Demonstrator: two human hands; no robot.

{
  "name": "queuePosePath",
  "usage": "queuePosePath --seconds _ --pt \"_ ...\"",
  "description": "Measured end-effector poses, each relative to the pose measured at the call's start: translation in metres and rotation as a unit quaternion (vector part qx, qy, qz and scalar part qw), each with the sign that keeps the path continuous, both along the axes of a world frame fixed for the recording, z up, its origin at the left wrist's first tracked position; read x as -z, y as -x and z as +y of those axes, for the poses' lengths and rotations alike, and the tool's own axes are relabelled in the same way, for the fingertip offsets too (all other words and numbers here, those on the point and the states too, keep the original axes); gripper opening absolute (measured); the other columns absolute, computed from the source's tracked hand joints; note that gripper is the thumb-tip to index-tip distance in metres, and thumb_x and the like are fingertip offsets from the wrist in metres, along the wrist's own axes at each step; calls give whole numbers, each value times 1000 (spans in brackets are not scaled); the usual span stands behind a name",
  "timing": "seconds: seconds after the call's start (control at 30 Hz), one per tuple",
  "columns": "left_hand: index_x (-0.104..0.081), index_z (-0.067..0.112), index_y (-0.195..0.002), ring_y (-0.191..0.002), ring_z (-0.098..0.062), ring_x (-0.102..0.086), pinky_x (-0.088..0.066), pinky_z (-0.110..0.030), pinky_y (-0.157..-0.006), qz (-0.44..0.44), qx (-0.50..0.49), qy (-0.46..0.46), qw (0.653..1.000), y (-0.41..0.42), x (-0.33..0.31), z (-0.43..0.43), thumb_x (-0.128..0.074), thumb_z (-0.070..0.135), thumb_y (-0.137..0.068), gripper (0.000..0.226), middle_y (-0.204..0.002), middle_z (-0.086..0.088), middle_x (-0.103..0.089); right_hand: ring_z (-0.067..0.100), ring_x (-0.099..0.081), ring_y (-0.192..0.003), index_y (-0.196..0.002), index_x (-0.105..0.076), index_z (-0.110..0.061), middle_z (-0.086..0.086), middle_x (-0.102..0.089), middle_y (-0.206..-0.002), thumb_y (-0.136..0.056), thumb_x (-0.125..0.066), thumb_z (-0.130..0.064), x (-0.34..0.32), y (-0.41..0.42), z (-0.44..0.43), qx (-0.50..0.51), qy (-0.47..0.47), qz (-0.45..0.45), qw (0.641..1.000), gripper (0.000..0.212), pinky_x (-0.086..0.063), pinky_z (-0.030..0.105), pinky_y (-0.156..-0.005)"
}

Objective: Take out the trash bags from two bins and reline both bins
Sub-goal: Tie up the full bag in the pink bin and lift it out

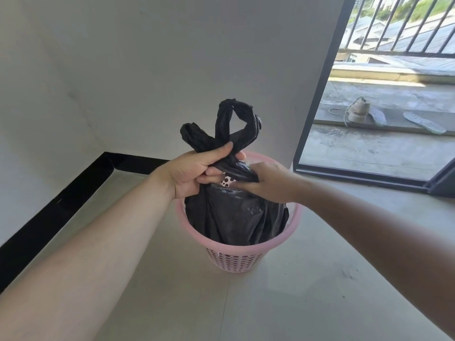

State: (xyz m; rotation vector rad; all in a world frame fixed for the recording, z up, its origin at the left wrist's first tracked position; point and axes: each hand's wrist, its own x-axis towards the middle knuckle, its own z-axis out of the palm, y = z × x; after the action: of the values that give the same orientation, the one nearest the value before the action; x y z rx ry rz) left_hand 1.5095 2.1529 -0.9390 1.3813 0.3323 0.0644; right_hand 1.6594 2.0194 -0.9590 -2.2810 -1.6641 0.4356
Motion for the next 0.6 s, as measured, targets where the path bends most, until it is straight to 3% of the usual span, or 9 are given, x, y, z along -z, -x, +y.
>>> queuePosePath --seconds 0.1,0.17,0.23,0.3,0.4,0.53,0.6 --pt "-70 16 -96 -40 -6 -24 -27 -22 -57 14 11 42 999 1 -1 -2 -50 45 -96 35 -49 7 -34 11 -66 -84 -121 -58 -20 -2 -69 -100 -76 -64 -69 -7 -15 -12 48 29 202 978 66 -53 24 -71" --pt "-68 15 -91 -40 -8 -28 -38 -25 -58 23 19 64 998 0 -2 -5 -52 47 -94 36 -51 6 -36 14 -62 -108 -145 -41 -24 3 -61 -128 -77 -50 -74 -8 -24 -22 65 40 290 954 86 -53 29 -88" --pt "-67 13 -89 -41 -9 -31 -41 -28 -59 32 19 62 997 -3 0 -8 -53 46 -94 36 -52 4 -42 18 -59 -116 -151 -33 -25 5 -54 -138 -76 -31 -83 -11 -29 -28 98 12 345 933 95 -50 38 -100" --pt "-68 11 -88 -41 -11 -35 -42 -28 -59 45 7 44 998 -6 3 -12 -57 43 -93 35 -54 0 -51 16 -64 -100 -147 -39 -29 5 -57 -132 -79 -20 -85 -18 -31 -29 135 -52 388 910 90 -53 36 -94" --pt "-71 8 -89 -41 -10 -41 -43 -27 -61 79 -11 11 997 -12 9 -17 -64 41 -89 34 -60 -5 -63 11 -52 -67 -134 -54 -33 1 -61 -109 -89 -23 -79 -36 -27 -25 145 -154 415 885 71 -47 28 -68" --pt "-71 6 -95 -43 -9 -45 -41 -24 -61 111 -19 -8 994 -16 14 -22 -65 42 -87 38 -79 -12 -72 7 -52 -59 -109 -73 -31 -7 -70 -82 -91 -54 -65 -47 -19 -20 98 -190 306 928 43 -44 23 -57" --pt "-69 4 -101 -44 -9 -45 -43 -22 -58 102 -47 14 994 -16 18 -19 -64 43 -87 42 -88 -15 -73 4 -48 -50 -94 -78 -26 -10 -66 -61 -92 -63 -52 -45 -16 -17 126 -235 268 926 30 -44 18 -53"
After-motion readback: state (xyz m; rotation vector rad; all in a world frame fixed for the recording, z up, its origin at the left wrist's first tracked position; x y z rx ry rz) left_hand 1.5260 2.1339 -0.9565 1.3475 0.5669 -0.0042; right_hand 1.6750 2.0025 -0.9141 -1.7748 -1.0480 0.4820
